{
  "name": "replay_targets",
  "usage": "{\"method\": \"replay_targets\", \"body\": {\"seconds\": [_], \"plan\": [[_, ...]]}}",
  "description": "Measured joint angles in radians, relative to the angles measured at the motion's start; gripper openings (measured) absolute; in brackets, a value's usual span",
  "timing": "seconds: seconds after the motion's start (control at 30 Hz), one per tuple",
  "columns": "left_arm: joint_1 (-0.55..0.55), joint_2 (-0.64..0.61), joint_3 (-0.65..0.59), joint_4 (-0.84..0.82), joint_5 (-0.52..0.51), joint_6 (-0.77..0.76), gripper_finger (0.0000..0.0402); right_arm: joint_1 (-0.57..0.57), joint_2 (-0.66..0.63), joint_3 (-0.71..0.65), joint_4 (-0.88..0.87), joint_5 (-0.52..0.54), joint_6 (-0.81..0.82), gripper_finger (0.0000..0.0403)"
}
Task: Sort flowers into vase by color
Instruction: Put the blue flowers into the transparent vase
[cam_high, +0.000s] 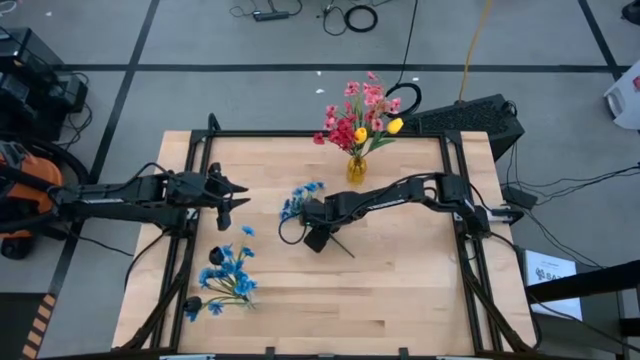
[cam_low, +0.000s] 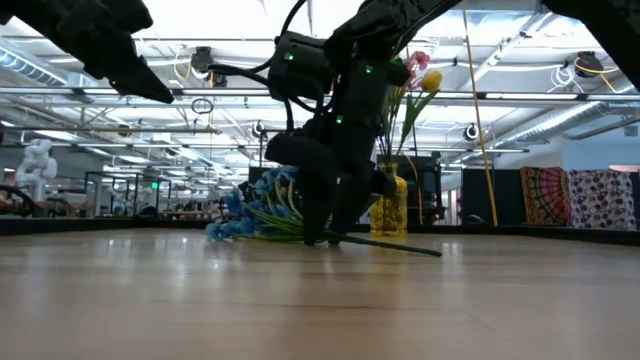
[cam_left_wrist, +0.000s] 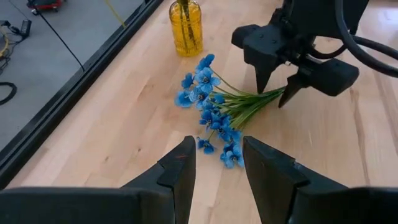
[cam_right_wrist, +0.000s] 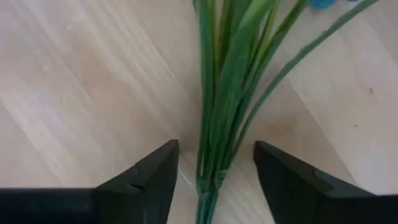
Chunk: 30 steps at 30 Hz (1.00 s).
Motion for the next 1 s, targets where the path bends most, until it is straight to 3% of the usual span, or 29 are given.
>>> {"method": "replay_targets", "body": {"seconds": [0.13, 0.37, 0.6, 0.8, 1.0], "plan": [[0.0, 0.0, 0.0, 0.001, 0.024, 0.002, 0.0141, 0.009, 0.024, 0.0, -0.008, 0.009, 0.013, 0.0171], [0.0, 0.008, 0.0, 0.004, 0.05, 0.015, 0.0141, 0.037, 0.027, 0.001, -0.047, -0.01, -0.02, 0.0018], [0.0, 0.017, 0.0, 0.015, 0.042, 0.06, 0.0141, 0.083, 0.004, -0.004, -0.132, -0.069, 0.032, 0.0018], [-0.013, -0.001, -0.001, 0.024, 0.168, 0.079, 0.0141, 0.202, -0.088, -0.018, -0.196, -0.041, 0.147, 0.0007], [-0.048, -0.083, -0.17, 0.356, 0.223, 0.004, 0.014, 0.35, -0.204, -0.011, -0.234, 0.072, 0.309, 0.0007]]}}
